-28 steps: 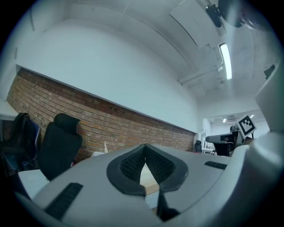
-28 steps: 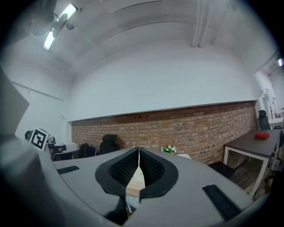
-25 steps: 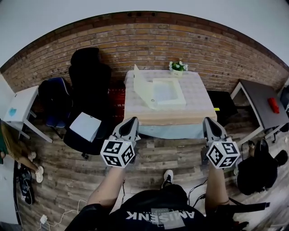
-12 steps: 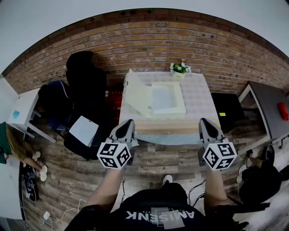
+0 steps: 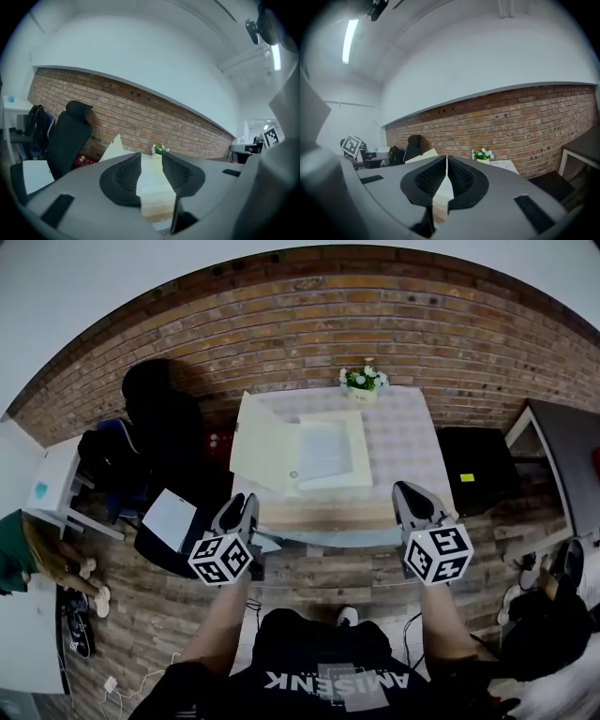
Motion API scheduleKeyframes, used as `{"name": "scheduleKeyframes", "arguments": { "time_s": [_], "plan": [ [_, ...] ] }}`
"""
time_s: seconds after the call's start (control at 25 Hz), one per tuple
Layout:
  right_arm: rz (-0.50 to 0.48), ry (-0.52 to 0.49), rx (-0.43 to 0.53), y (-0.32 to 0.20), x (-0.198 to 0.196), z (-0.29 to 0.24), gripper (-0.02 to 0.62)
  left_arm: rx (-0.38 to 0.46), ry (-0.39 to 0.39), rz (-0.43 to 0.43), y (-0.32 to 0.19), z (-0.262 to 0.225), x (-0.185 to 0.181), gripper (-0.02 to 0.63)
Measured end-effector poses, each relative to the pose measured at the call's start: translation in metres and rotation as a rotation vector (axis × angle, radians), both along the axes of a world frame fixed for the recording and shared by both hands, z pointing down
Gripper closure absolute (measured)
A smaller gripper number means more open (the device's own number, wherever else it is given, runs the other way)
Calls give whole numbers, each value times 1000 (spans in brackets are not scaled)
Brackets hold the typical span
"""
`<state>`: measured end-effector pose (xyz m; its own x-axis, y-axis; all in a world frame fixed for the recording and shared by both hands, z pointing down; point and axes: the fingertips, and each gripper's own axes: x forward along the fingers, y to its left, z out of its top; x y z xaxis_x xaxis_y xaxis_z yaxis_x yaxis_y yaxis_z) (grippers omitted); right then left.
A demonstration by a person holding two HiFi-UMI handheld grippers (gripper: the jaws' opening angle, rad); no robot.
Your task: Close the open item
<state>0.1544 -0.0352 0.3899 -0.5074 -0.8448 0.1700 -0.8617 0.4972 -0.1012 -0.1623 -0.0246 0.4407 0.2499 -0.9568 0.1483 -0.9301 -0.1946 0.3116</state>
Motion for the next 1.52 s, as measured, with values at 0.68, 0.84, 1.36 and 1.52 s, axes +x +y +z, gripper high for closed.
{"name": "scheduleKeyframes", "arguments": {
  "time_s": [0.68,0.84,1.36,1.52],
  "plan": [
    [15,7,-62,-119,-18,23,552,-131,84,-137,-123,102,-90,321],
    [9,8,-90,-135,-31,33,552,-134,98,-100,-144,115,-94,325],
    [27,12,-122,-164,-49,46,552,24,12,111,-167,103,-71,514],
    [49,13,-132,-171,-52,48,552,83,-47,263,-171,93,-39,514]
  ]
}}
